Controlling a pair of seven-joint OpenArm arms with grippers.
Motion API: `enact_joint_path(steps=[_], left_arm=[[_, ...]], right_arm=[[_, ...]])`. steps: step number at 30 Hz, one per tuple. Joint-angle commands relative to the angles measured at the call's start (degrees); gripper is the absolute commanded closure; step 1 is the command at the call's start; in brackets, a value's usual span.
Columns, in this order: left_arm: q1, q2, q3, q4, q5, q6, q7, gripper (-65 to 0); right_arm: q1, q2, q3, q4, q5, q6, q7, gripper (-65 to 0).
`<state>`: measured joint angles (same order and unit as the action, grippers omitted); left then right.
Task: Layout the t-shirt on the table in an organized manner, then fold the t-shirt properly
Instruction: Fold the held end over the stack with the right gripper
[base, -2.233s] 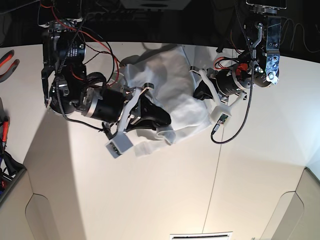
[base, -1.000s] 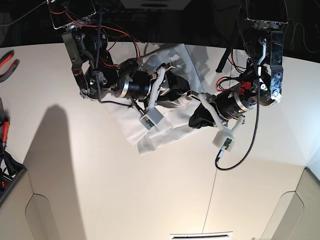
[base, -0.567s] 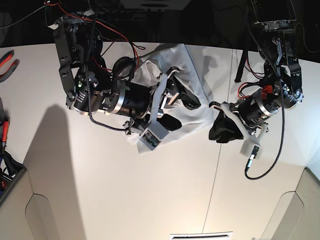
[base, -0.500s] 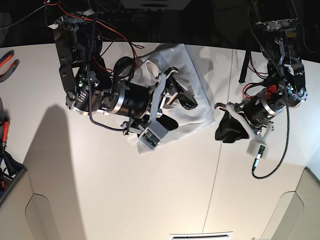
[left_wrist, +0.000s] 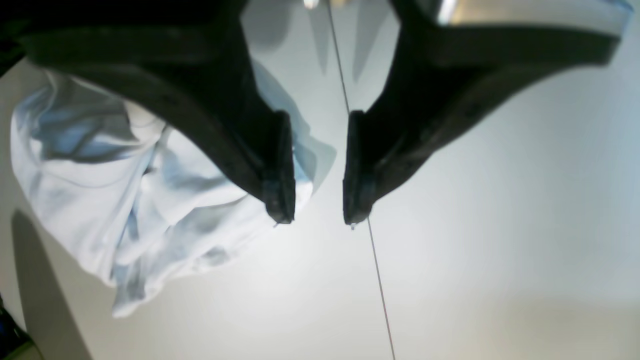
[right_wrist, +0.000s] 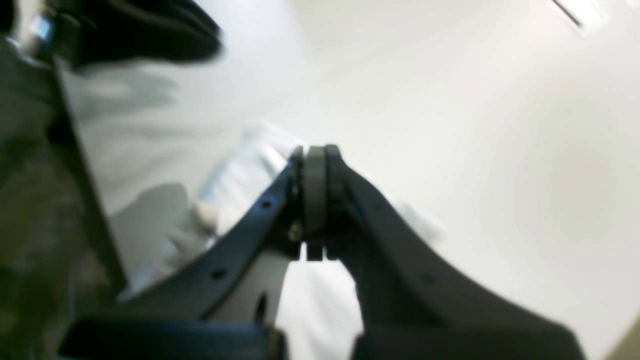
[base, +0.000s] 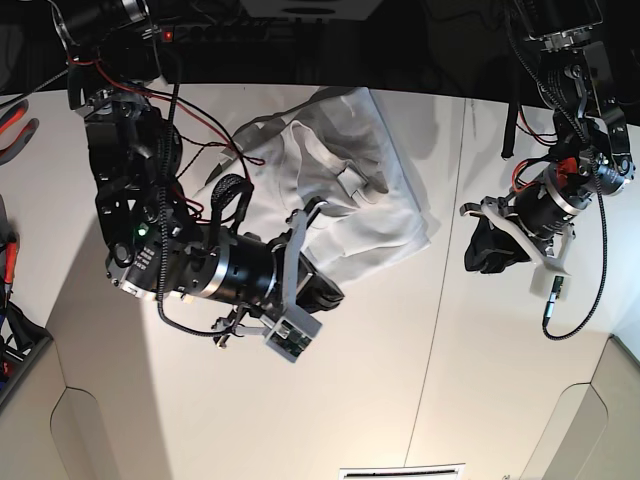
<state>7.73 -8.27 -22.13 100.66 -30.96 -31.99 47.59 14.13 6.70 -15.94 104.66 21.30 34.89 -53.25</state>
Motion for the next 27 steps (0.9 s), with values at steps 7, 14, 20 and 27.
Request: enact_joint_path(steps=[7,14,20,27], left_arm=[[-0.74,-0.48,-0.11,1.01,-1.2,-0.15,-1.05,-20.2],[-0.72,-0.48,-0.11,1.01,-1.14,-0.15,-1.03,-20.2],[-0.7,-0.46,-0.11,0.98,-1.16,-0.15,-1.03,-20.2],[-0.72,-0.46,-0.11,0.98,-1.18,-0.13,-1.03,-20.2]], right_arm=[[2.4,8.87,-1.55,0.81,5.31,1.86,0.85,0.0],[2.64,11.39,-10.62,-5.81,2.86,1.99,3.26,0.0],[6.14,11.37,-20.92,-17.99,-7.54,1.73,10.1,0.0],[11.3,6.75,-23.45,-35.89,-10.88,0.87,16.37,0.0]])
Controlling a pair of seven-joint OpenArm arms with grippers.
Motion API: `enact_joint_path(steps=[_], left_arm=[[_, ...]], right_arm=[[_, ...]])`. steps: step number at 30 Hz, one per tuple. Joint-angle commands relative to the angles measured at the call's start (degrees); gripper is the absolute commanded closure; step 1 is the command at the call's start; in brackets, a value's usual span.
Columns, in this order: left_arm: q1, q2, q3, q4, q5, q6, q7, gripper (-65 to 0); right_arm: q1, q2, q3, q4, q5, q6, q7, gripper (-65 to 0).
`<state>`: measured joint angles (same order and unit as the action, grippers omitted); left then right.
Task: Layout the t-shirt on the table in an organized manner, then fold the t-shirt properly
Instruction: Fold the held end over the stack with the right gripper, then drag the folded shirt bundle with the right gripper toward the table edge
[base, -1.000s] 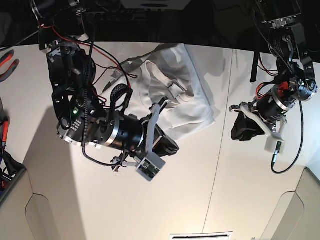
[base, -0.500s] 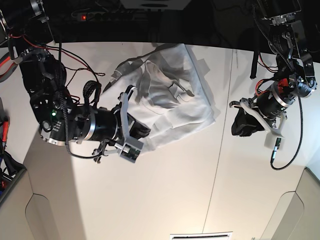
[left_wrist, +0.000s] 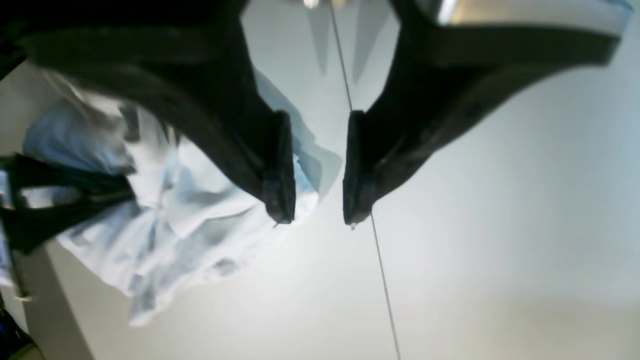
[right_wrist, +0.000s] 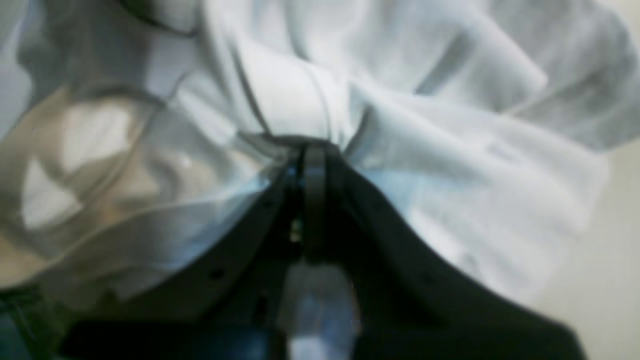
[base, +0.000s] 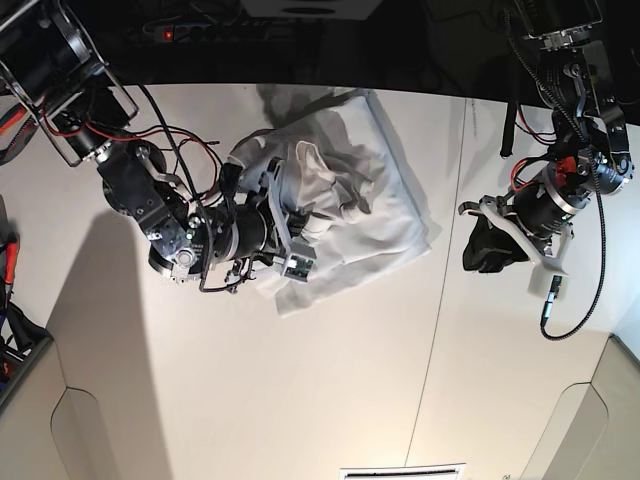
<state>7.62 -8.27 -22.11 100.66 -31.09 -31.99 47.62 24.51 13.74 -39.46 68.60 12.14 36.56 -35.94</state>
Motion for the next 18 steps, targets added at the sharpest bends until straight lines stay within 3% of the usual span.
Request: enact_joint_path(steps=[1,3,7,11,18], left_arm=[[-0.59,-0.46,-0.13,0.96,-1.05,-0.13,-1.05,-20.2],[-0.61,-0.46,-0.13,0.96,-1.07,-0.15,-1.05,-20.2],[-0.61,-0.46,-0.13,0.94,-1.05,-0.15,-1.05,-20.2],[-0.61,-0.46,-0.13,0.94,-1.05,-0.15,-1.07,-20.2],[-0.63,-0.48,-0.13,0.94,-1.11,-0.15,-1.14,-20.2]], right_arm=[[1.03,-1.55,0.07,-2.78,-1.95,-0.79,-0.9,0.0],[0.98,-3.87,0.07,-8.04,-2.08,-1.16,-0.92,0.0],[0.61,-6.69,0.13,-14.12,-2.05,-7.28,-1.55,0.0],[-0.59,-7.37,3.21,-14.03,-3.21,-20.59,-3.93,0.0],[-2.38,-9.29,22.1,-13.94,-4.26,-35.67,-5.84,0.0]])
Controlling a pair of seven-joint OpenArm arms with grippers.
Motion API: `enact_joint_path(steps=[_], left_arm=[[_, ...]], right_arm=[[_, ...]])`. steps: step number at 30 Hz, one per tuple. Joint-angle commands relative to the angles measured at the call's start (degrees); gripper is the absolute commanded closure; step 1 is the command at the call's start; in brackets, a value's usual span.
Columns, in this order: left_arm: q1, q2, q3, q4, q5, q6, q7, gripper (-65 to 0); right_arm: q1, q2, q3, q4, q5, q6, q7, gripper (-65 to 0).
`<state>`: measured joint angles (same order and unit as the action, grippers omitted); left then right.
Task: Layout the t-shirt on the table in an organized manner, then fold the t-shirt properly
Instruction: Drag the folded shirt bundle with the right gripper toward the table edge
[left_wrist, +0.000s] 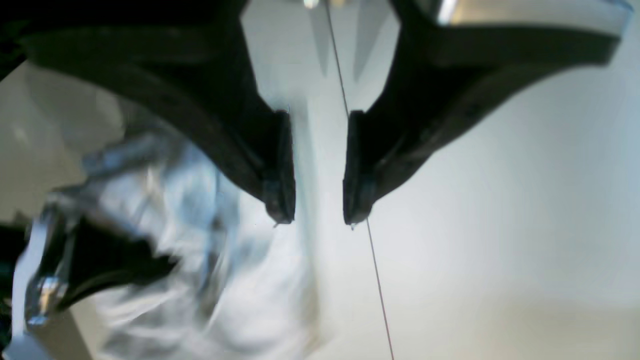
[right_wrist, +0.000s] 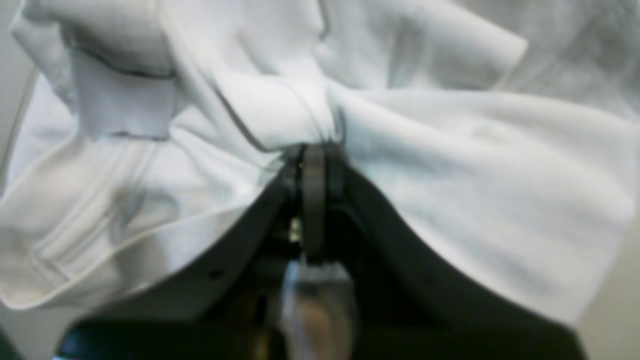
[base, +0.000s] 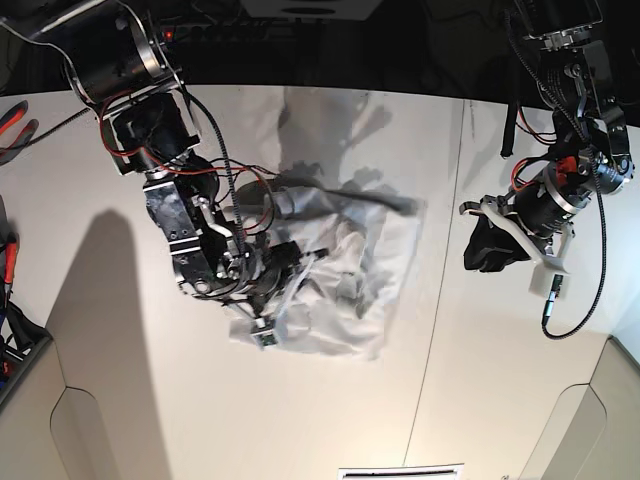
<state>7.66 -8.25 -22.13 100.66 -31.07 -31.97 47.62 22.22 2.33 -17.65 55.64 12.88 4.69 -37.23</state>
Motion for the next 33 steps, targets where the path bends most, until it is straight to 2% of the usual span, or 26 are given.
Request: enact_joint_path(steps=[1,6,9,11,15,18,22,27,31,33], left_arm=[[-0.68,-0.48,-0.11,0.94,-1.18,-0.17,-1.16,-20.2],[-0.68,-0.5,-0.07,0.94,-1.36,-0.17,-1.55,-20.2],[-0.68,-0.5,-0.07,0.94,-1.53,-0.17,-1.95,-20.2],[-0.7,-0.5,-0.07,0.94,-2.16,-0.17,-2.45,-20.2],[-0.83,-0.48,0.04,0.94,-3.89,-0.2,-2.4,-20.2],[-0.81,-0.5,0.04,0.94,-3.87,-0.2,-2.38,-20.2],[-0.79,-0.5,0.04,0.94,-3.87,-0.2,-2.36,-20.2],[-0.83,-0.5,0.04,0.94,-3.89,-0.2,-2.4,-20.2],[-0.81,-0.5,0.04,0.94,-3.89,-0.2,-2.4,-20.2],[-0.81,-0.5,0.04,0.94,-3.89,-0.2,-2.38,-20.2]], right_arm=[[-0.28,1.86,3.56,-0.98,-5.01,-4.63,-4.55,0.0],[-1.51,1.46,19.91,-0.98,-4.98,-5.35,-2.58,0.0],[-1.77,1.66,27.56,-0.98,-5.51,-5.22,-2.62,0.0],[-1.79,1.79,31.56,-0.98,-5.62,-5.42,-2.62,0.0],[-1.79,1.77,37.97,-0.98,-5.68,-8.17,-2.69,0.0],[-1.79,1.77,41.42,-0.35,-6.69,-8.09,-2.69,0.0],[-1.81,1.75,42.86,5.75,-6.67,-5.62,-4.72,0.0],[-1.77,1.68,40.89,19.61,-6.69,-1.81,-7.78,0.0],[-1.79,2.29,36.92,27.76,-6.67,3.28,-9.33,0.0],[-1.79,3.37,34.27,29.57,-6.38,7.06,-9.33,0.0]])
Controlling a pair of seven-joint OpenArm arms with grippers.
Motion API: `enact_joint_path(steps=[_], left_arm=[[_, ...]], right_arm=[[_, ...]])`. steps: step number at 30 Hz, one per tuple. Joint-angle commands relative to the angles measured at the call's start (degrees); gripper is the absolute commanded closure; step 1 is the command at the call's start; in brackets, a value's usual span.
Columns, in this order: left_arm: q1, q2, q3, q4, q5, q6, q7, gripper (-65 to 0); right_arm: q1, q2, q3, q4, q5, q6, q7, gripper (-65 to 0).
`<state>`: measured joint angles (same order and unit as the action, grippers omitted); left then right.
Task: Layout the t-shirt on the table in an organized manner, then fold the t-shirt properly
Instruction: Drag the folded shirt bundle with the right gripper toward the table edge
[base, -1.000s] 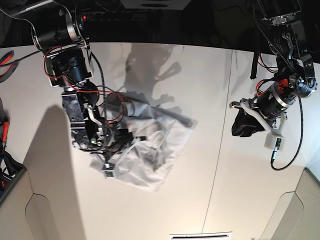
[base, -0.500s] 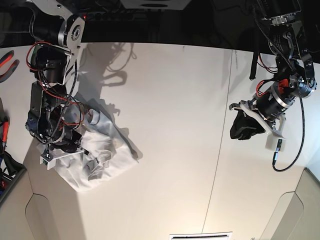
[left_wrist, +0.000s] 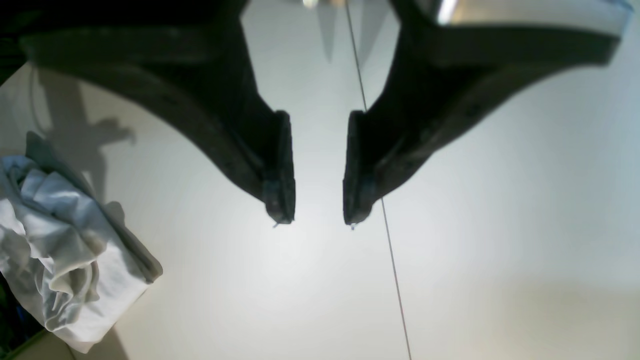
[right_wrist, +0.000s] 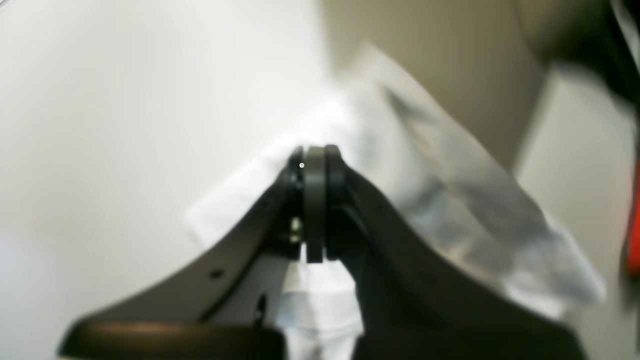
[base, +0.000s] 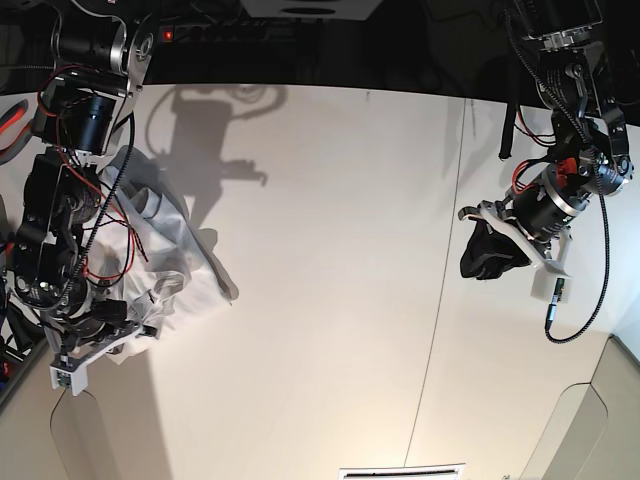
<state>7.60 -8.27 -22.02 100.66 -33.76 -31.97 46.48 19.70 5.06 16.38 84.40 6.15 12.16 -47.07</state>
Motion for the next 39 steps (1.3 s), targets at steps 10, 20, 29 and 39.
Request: enact_joint_path(steps=[10,20,29,39], left_arm=[[-0.72,-0.48,-0.07,0.94,-1.11,-0.2,-1.2,-20.2],[-0.74,-0.46,-0.07,0.94,-1.2,-0.2,-1.22,-20.2],[-0.74,-0.46,-0.07,0.94,-1.2,-0.2,-1.22,-20.2],[-0.74,-0.46,-0.07,0.94,-1.22,-0.2,-1.22,-20.2]], right_arm=[[0.72,12.72,-11.37,4.52,13.4,22.23,-5.44,0.0],[0.76,19.71,-11.65,-5.05,13.07,22.84,3.67,0.0],[0.74,19.69,-19.15,-19.41,3.8,23.54,12.92,0.0],[0.39,17.35,-20.83,-35.93,3.61,8.5,13.35,0.0]])
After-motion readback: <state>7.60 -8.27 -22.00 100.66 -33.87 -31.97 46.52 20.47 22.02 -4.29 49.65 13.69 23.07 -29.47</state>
